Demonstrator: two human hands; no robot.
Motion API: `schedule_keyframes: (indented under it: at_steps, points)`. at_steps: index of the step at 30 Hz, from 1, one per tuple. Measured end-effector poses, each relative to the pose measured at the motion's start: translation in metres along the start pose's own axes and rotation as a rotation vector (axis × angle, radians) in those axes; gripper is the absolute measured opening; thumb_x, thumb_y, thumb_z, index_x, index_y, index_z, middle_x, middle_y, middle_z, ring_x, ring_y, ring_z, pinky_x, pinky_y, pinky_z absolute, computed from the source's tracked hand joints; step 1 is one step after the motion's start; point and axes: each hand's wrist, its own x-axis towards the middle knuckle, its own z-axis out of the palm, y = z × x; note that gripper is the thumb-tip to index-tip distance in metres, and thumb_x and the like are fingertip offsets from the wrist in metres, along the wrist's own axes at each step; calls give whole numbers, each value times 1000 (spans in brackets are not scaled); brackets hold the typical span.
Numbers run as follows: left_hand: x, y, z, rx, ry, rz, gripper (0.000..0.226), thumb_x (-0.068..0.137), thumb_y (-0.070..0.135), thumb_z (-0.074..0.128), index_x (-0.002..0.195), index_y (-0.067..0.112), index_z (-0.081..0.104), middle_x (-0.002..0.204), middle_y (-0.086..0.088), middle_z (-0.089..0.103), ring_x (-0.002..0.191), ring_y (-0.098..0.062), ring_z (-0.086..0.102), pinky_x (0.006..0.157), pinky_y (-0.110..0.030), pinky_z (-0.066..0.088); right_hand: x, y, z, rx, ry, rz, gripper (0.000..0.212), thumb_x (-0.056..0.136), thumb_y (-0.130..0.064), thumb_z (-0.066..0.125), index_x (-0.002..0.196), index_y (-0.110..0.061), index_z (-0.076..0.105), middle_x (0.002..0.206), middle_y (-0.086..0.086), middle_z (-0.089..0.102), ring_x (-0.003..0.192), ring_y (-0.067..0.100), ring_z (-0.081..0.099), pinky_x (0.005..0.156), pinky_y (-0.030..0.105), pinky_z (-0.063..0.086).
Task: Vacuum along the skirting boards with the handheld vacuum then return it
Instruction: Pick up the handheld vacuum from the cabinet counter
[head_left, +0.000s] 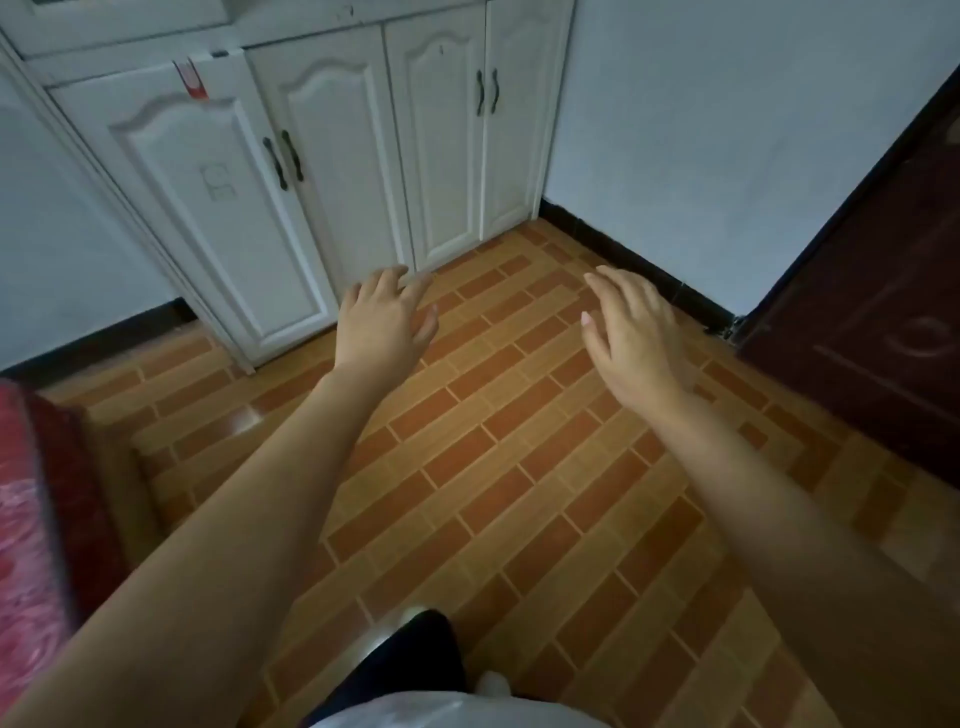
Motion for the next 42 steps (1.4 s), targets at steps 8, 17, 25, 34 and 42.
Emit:
schedule_keyframes:
  at_steps: [8,17,25,34,42]
  points:
    - [70,-20,20,-34,-23,42,45,97,33,42,139,19,43,141,-10,44,133,-27,35,110,-41,26,62,21,25,-26,21,-65,42,97,-23,42,136,-5,43,141,14,44,132,30,37,107,43,30]
    - [206,-51,45,-104,-27,53,44,97,32,42,139,19,43,141,-8,44,133,-24,36,107,-40,30,189,40,75,-22,4,-47,41,97,-23,41,135,-6,44,140,13,45,131,28,39,107,42,29]
    - [326,-82,62,-58,-43,63,45,97,32,43,139,17,43,141,-12,45,132,-28,37,107,-43,30,293,65,101,-12,59,-20,46,95,-28,33,131,-4,49,133,15,51,125,30,44,101,45,35]
    - [436,-83,97,-33,-12,63,44,97,31,42,139,16,44,141,-12,45,132,-28,38,107,-42,30,398,113,141,-2,96,-50,45,94,-27,33,125,-3,53,129,16,55,120,31,49,98,45,38]
    - [570,-50,126,6,16,13,45,96,30,44,138,14,45,140,-14,46,130,-30,40,106,-45,32,518,190,165,22,94,-59,51,92,-34,27,127,-6,53,131,14,54,122,31,48,100,46,37]
